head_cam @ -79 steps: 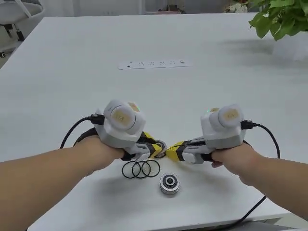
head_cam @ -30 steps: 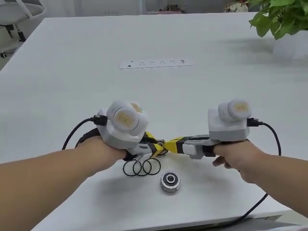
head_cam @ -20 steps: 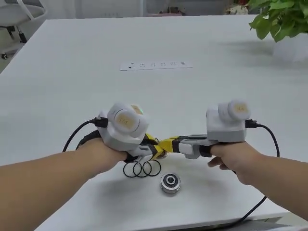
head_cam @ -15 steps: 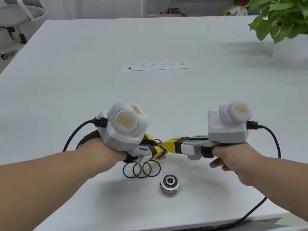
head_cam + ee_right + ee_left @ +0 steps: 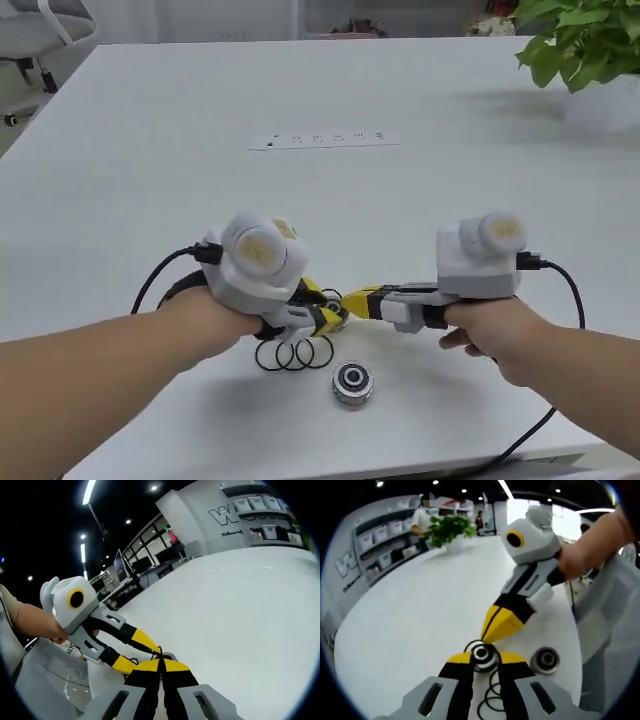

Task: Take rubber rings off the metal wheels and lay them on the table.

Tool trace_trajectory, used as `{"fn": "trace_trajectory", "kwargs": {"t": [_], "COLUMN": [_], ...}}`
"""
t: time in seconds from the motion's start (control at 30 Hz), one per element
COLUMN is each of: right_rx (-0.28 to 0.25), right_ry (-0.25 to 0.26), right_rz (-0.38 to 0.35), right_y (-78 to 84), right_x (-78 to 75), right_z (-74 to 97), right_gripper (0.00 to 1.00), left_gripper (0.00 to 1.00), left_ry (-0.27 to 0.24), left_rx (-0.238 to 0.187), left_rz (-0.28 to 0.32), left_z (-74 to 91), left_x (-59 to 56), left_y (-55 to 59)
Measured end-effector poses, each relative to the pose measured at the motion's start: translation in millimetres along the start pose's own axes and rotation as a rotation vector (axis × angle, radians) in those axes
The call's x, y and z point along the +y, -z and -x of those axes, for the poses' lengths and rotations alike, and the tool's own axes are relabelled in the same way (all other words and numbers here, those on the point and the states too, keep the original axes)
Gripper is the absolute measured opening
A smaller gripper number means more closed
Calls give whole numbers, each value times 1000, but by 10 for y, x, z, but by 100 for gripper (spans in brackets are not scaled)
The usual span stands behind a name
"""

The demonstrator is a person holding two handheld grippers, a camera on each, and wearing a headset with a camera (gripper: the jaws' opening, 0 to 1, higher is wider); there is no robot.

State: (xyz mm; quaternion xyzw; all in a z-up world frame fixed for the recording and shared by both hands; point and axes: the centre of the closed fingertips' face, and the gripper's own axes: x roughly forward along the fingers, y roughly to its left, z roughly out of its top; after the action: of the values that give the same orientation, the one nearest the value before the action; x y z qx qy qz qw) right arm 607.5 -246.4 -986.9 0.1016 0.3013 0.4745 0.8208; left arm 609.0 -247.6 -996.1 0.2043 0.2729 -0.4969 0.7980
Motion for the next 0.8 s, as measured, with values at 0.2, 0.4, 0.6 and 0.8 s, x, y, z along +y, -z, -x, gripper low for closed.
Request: {"fn": "trace_trajectory", "kwargs": {"t": [0.2, 0.4, 0.6, 0.8], "right_rx": [-14, -29, -48, -58], "right_ry": [-17, -34, -55, -74], "right_rz": [-8, -13, -28, -32], "right_y": [-51, -119, -182, -234], "right_x": [54, 114, 218, 284], "right_z": [0, 8, 4, -25], "right_gripper": [0, 0, 0, 0], "left_gripper": [25, 33, 41, 48], "left_ry": [14, 19, 11, 3], "left_rx": [-43, -72, -92, -123], "left_rz": [20, 9, 12, 31], "left_z": [166, 367, 566, 761], "left_x": [-11, -33, -29, -25], "left_y": [-83, -108, -87, -60]}}
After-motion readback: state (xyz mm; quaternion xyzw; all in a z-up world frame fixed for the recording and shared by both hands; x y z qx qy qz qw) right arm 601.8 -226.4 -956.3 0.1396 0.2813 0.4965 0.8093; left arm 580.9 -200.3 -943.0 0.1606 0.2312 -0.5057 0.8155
